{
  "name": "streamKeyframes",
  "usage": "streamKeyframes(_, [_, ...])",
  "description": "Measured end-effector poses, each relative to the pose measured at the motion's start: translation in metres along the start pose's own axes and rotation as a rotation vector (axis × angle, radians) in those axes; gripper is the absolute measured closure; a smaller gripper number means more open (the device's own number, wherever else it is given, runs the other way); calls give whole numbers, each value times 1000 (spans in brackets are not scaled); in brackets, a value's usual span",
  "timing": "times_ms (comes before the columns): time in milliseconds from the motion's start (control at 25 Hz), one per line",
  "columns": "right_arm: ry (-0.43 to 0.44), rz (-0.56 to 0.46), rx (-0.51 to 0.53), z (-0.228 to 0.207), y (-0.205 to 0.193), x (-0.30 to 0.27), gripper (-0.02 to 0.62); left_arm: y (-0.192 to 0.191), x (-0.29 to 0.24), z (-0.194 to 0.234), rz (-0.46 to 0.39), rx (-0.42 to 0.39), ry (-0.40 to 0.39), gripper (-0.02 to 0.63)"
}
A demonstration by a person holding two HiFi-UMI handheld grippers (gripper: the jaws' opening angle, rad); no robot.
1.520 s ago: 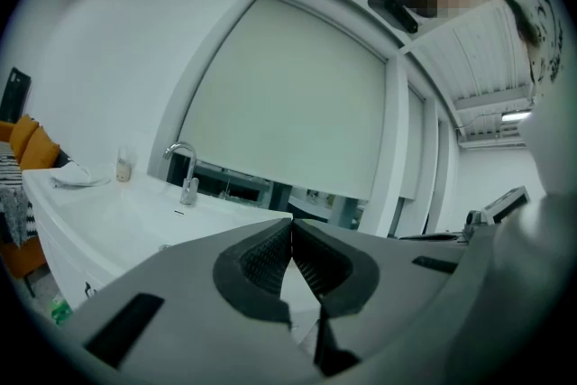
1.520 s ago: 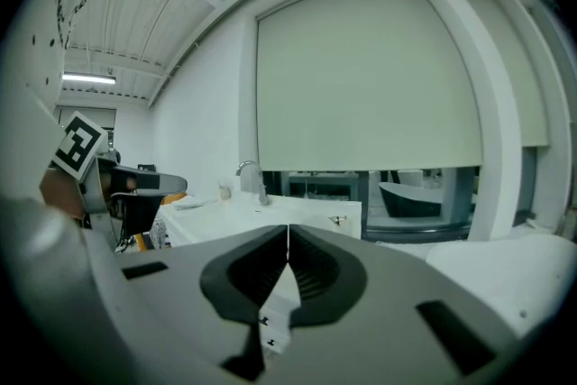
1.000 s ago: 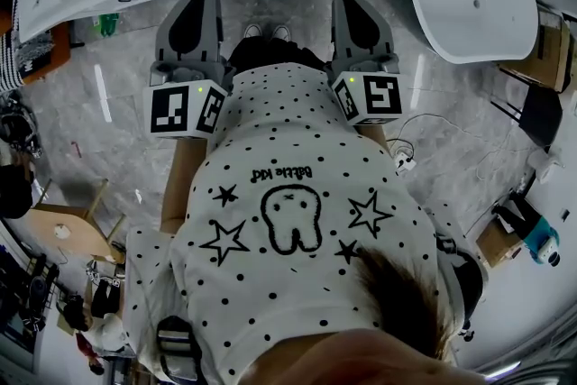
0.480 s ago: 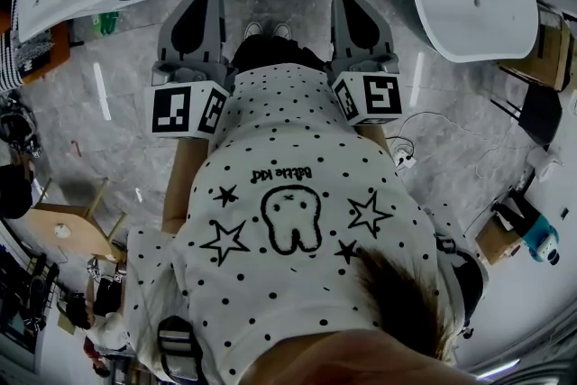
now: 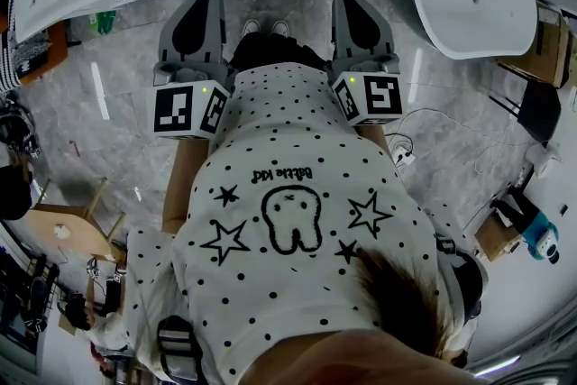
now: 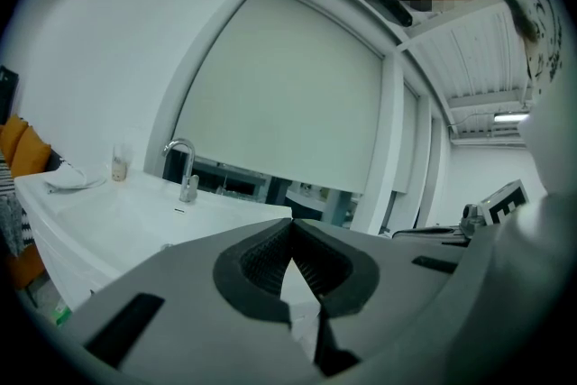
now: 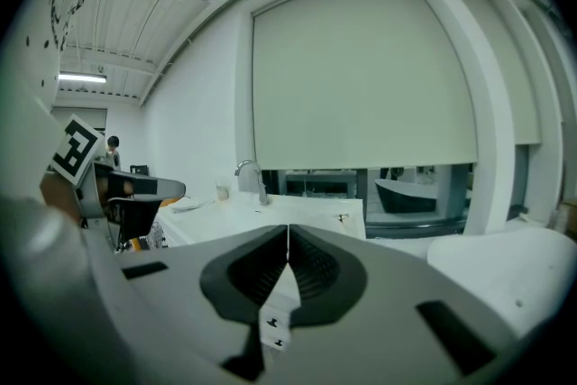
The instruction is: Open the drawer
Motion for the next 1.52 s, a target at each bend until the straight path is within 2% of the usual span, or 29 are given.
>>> streamKeyframes(200, [-8,4,0,-1,0,2,581,-4,-1,1,24,-17,-4,601])
streamKeyframes(360, [-20,5,2,-3,1,3,581,-8,-4,1,42,-27,-47,600])
streamKeyframes(640, [-44,6,12,-7,2,7,581,-30,-12,11,120,-65,-67,600])
streamKeyframes(840, [-68,6,30,-10,-1,17,581,-52,-12,24,177,-70,-44,595])
streamKeyframes(960, [-80,14,49,-10,-1,21,581,-67,-17,34,227,-67,-44,506])
streamKeyframes(1200, [-94,23,62,-11,-2,28,581,-104,-27,49,307,-97,-14,505])
streamKeyframes(1520, [-69,33,79,-24,-6,31,581,-164,-55,60,395,-74,50,500])
Point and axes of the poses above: the fingertips, and each gripper's own axes: x backward along the fingers, z to its left, y out of its top, the point moved 5 cm from there along x, backward along the fingers, and after that the axes turned 6 degrees about x, right-handed, at the moved point
